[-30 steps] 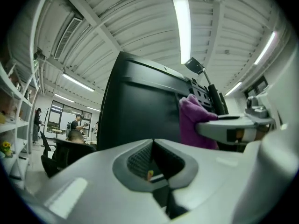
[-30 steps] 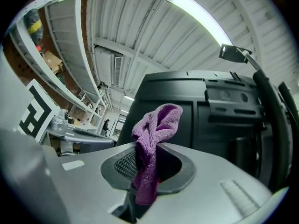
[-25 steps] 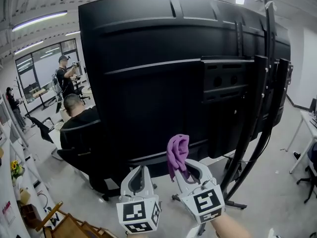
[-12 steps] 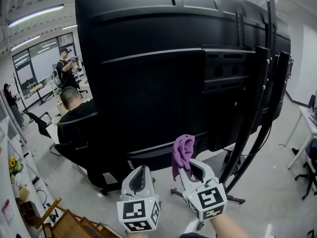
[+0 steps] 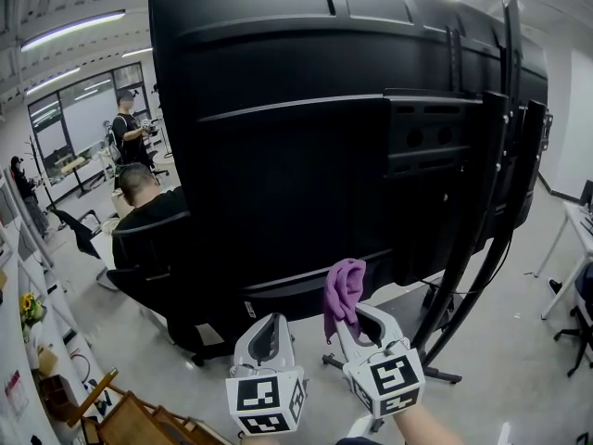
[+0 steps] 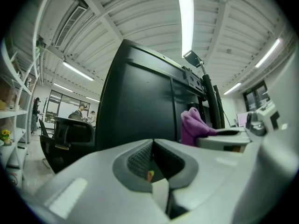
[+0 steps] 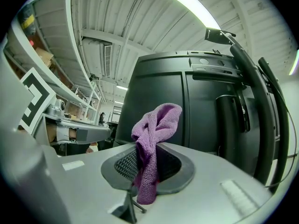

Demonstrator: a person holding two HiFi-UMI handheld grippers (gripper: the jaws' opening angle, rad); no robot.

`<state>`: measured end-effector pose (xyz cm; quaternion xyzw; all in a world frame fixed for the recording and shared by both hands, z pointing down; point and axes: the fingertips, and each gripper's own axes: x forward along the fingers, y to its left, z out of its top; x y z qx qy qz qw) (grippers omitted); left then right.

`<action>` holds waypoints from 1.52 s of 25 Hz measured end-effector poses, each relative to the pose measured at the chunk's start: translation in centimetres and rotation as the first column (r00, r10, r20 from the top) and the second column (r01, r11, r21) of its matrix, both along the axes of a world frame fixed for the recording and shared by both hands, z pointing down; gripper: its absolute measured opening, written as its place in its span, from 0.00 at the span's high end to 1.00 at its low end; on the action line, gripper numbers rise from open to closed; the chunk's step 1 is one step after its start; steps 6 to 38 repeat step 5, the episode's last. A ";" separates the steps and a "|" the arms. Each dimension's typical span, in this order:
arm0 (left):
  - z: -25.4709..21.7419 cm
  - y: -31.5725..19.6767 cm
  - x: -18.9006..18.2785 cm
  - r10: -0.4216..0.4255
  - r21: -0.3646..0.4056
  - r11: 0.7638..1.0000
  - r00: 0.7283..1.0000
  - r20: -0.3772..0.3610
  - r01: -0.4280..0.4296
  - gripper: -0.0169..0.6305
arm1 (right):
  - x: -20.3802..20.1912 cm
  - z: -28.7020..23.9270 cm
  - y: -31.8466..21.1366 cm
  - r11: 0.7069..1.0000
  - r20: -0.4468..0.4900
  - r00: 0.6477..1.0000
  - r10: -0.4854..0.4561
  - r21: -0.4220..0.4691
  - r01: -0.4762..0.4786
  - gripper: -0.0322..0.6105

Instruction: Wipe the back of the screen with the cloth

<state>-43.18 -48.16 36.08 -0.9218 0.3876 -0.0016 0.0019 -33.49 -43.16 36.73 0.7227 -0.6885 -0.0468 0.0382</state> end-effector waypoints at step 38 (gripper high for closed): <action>0.2 0.0 0.0 0.001 -0.008 1.000 1.000 0.004 -0.001 0.96 | 0.0 0.3 0.1 1.000 -0.001 1.000 0.005 -0.013 -0.005 0.85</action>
